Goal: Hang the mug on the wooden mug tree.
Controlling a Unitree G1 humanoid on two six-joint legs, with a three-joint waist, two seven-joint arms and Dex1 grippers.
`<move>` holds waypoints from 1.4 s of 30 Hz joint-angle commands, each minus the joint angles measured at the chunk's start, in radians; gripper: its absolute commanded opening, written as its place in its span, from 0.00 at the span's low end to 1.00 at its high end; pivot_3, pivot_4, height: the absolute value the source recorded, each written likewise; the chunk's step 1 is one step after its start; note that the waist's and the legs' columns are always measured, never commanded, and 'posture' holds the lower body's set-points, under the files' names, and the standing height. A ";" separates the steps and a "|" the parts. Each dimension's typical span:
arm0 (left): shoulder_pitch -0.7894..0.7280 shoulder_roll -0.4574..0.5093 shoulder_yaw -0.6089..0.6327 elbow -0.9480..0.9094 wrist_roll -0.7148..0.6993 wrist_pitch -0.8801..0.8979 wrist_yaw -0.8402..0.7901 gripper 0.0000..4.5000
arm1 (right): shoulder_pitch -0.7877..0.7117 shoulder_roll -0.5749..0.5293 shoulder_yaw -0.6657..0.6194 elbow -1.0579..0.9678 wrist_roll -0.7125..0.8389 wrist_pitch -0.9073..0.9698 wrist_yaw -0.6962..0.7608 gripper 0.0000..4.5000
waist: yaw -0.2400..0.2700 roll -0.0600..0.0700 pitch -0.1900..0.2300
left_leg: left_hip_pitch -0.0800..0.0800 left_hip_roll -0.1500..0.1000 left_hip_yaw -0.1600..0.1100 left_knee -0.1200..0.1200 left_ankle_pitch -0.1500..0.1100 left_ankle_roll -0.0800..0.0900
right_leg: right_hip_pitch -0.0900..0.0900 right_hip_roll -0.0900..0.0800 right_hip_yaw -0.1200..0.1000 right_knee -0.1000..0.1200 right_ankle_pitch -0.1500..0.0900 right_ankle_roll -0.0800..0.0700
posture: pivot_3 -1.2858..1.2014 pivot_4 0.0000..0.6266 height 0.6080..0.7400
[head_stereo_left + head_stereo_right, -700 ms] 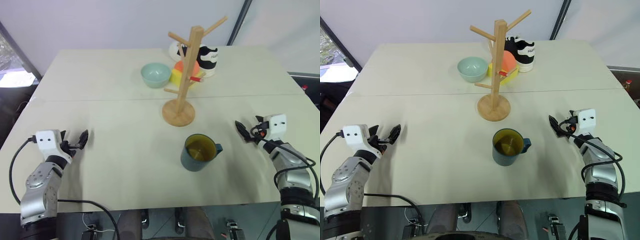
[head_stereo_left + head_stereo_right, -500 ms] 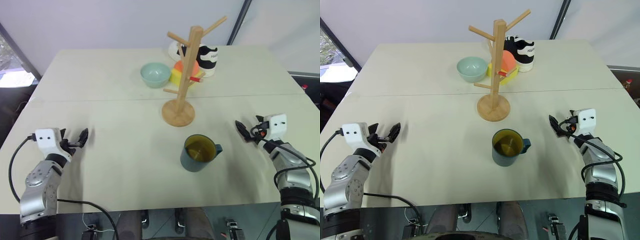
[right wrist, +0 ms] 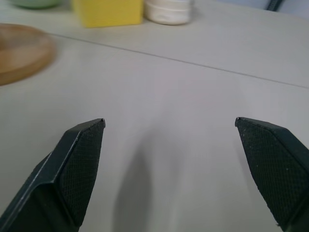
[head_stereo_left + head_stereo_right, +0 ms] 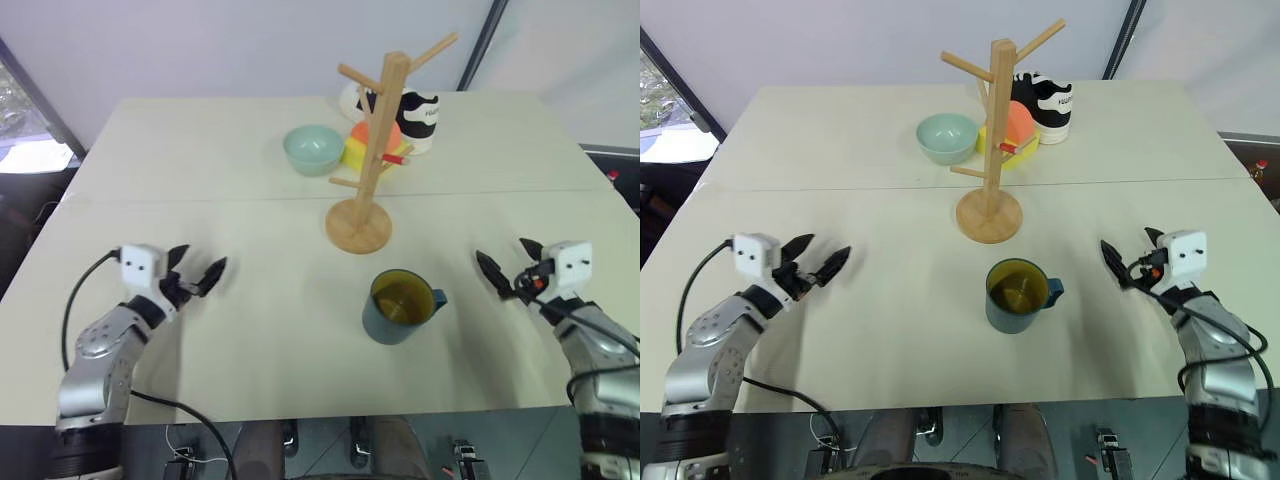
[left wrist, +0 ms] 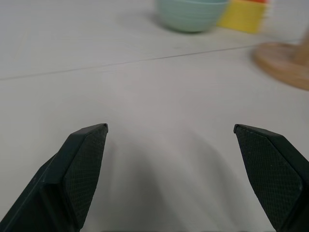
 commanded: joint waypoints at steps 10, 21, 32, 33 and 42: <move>-0.115 0.105 -0.214 -0.051 -0.020 -0.003 -0.347 1.00 | 0.335 0.091 0.048 -0.432 0.033 0.046 -0.010 1.00 | -0.007 0.001 0.000 | 0.000 0.000 0.000 -0.004 0.000 0.000 | -0.001 0.000 0.001 -0.003 -0.002 0.003 | 0.52 0.24 0.94; -0.146 0.089 -0.248 -0.052 -0.023 -0.011 -0.425 1.00 | 0.332 0.121 0.139 -0.444 -0.014 0.026 -0.021 1.00 | -0.005 0.002 -0.001 | 0.001 -0.001 0.000 -0.011 0.000 0.000 | -0.001 0.001 0.001 -0.014 0.000 0.001 | 0.52 0.24 0.94; -0.094 0.095 -0.238 -0.051 -0.012 -0.050 -0.436 1.00 | 0.309 0.110 0.138 -0.394 -0.003 -0.001 0.029 1.00 | -0.002 0.002 -0.001 | 0.003 -0.002 0.000 -0.007 -0.002 0.002 | 0.002 0.001 -0.001 -0.012 0.000 0.002 | 0.52 0.24 0.94; -0.092 0.095 -0.238 -0.053 -0.011 -0.051 -0.435 1.00 | 0.303 0.111 0.141 -0.388 -0.006 -0.004 0.031 1.00 | -0.002 0.002 -0.001 | 0.003 -0.002 0.000 -0.007 -0.002 0.002 | 0.002 0.001 -0.001 -0.012 -0.001 0.002 | 0.52 0.24 0.94; -0.081 0.095 -0.235 -0.069 -0.011 -0.049 -0.424 1.00 | 0.233 0.124 0.181 -0.359 -0.022 0.007 0.016 1.00 | -0.004 0.002 -0.002 | 0.003 -0.001 0.000 -0.007 -0.002 0.002 | 0.001 0.001 0.000 -0.013 0.003 -0.001 | 0.52 0.24 0.94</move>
